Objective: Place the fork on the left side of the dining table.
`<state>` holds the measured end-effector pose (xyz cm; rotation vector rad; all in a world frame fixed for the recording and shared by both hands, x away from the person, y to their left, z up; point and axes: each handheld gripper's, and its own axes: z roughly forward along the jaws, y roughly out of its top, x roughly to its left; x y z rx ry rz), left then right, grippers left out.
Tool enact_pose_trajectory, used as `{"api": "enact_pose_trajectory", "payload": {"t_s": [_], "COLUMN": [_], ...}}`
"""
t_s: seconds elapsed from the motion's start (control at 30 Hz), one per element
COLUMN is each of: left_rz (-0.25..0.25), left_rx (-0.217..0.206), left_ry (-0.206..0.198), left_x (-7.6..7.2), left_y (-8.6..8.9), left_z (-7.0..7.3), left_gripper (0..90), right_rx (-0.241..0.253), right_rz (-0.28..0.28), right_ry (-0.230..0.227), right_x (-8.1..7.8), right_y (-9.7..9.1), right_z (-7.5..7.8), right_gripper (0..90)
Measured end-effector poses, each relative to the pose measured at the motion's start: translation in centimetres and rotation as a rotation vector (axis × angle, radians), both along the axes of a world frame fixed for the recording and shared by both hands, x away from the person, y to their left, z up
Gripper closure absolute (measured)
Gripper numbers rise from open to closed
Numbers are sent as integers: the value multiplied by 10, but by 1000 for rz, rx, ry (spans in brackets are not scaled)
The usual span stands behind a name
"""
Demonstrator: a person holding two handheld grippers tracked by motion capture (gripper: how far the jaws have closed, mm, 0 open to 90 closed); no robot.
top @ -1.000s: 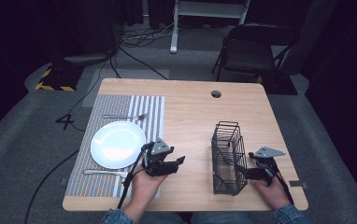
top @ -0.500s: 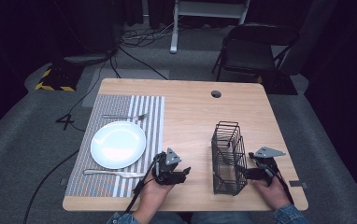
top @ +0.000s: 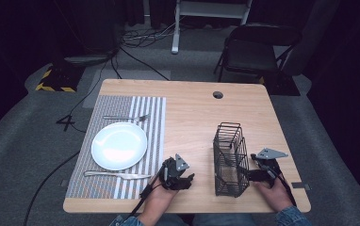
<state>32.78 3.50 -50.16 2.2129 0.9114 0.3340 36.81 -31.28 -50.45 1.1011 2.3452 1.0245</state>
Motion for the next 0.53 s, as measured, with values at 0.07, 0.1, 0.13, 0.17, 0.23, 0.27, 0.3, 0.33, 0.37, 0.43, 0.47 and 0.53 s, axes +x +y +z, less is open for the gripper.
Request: {"api": "enact_pose_trajectory", "payload": {"t_s": [0.07, 0.1, 0.13, 0.17, 0.23, 0.27, 0.3, 0.33, 0.37, 0.43, 0.47, 0.53], "left_rz": [-3, -3, -3, -10, -2, 22, 34, 36, 36, 36, 35, 32], "left_rx": [5, 2, 3, 4, 15, 23, 28, 28, 28, 28, 28, 26], "left_ry": [-8, -4, -1, -2, 8, 17, 22, 22, 22, 22, 23, 25], "left_x": [-1, -1, 0, 0, 1, 3, 4, 4, 4, 4, 4, 4], "left_y": [0, -1, -1, -1, -3, -4, -5, -5, -5, -5, -5, -5], "left_z": [0, -1, -1, -1, -1, -2, -2, -2, -2, -2, -2, -2], "left_gripper": [366, 360, 339, 308, 242, 189, 135, 123, 123, 123, 123, 122], "right_rx": [0, -1, -1, -1, -1, -1, -1, 0, 0, -1, -1, -1], "right_rz": [1, 0, 1, 2, 2, 2, 2, 2, 2, 2, 2, 3], "right_ry": [0, -1, -1, -1, -2, -2, -1, -1, -1, -2, -2, -1], "right_x": [0, 0, 0, 0, 0, 0, 0, 0, 0, 0, 0, 0], "right_y": [0, 0, 0, 0, 0, 0, 0, 0, 0, 0, 0, 0], "right_z": [0, 0, 0, 0, 0, 0, 0, 0, 0, 0, 0, 0], "right_gripper": [177, 177, 177, 177, 177, 177, 177, 177, 178, 177, 177, 177]}}
